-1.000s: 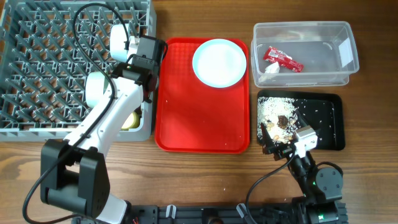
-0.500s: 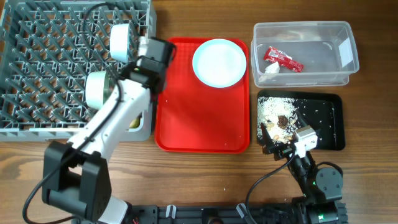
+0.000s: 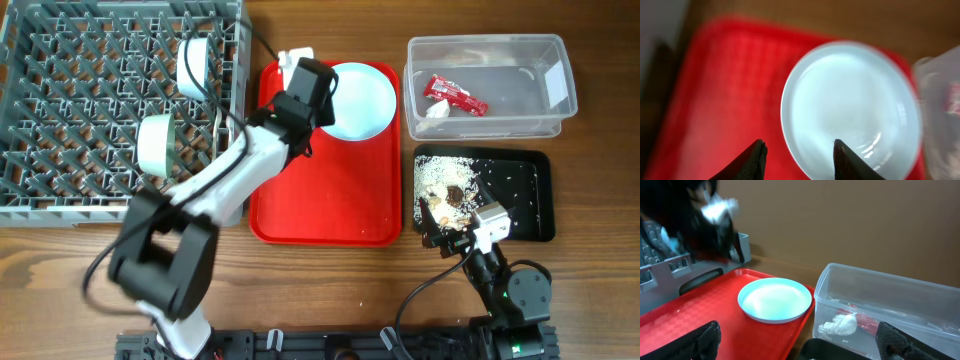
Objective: Sort waste into correct bins and load items into the dishwasher rack
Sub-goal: 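Move left gripper over the red tray to the white plate rim, then grip the white plate rim with left gripper and tilt it up, then carry the white plate on edge over the dish rack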
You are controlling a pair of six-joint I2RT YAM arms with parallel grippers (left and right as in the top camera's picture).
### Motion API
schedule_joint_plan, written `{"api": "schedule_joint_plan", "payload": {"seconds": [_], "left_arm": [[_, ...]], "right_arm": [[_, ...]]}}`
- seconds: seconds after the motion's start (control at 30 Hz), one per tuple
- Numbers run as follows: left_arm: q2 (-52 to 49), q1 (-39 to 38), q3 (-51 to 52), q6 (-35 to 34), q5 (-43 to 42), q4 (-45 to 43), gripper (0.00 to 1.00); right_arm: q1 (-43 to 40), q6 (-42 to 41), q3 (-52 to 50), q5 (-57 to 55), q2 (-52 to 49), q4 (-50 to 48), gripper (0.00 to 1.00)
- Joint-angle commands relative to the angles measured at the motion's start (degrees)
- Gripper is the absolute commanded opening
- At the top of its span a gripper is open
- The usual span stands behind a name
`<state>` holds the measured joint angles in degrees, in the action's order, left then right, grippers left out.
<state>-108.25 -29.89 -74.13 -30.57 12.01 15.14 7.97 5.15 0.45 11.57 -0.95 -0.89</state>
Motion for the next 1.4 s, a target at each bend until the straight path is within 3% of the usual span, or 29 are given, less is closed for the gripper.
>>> {"api": "schedule_joint_plan", "payload": {"seconds": [0.0,0.17,0.33,0.4,0.57,0.73,0.9,1.27,1.37], "left_arm": [[-6.0,1.2,-0.1,-13.8,-5.7,-0.7,0.43],[-8.7,1.4,-0.1,-13.8,-9.2,-0.7,0.30],[-8.7,1.4,-0.1,-13.2,-9.2,6.7,0.14],[-8.5,1.4,-0.1,-9.9,-9.2,10.8,0.04],[-6.0,1.8,-0.2,-2.5,-7.1,18.0,0.04],[2.8,1.9,-1.5,-1.1,4.3,25.9,0.04],[15.9,1.5,-7.1,5.1,15.5,36.0,0.04],[39.3,5.9,-7.7,15.4,46.0,43.6,0.04],[41.2,9.1,-7.7,17.2,47.4,43.8,0.04]], "right_arm": [[-0.3,-0.8,-0.2,0.9,0.7,-0.2,1.00],[-0.3,-0.8,-0.2,0.9,0.7,-0.2,1.00],[-0.3,-0.8,-0.2,0.9,0.7,-0.2,1.00],[-0.3,-0.8,-0.2,0.9,0.7,-0.2,1.00],[-0.3,-0.8,-0.2,0.9,0.7,-0.2,1.00],[-0.3,-0.8,-0.2,0.9,0.7,-0.2,1.00],[-0.3,-0.8,-0.2,0.9,0.7,-0.2,1.00],[-0.3,-0.8,-0.2,0.9,0.7,-0.2,1.00],[-0.3,-0.8,-0.2,0.9,0.7,-0.2,1.00]]}}
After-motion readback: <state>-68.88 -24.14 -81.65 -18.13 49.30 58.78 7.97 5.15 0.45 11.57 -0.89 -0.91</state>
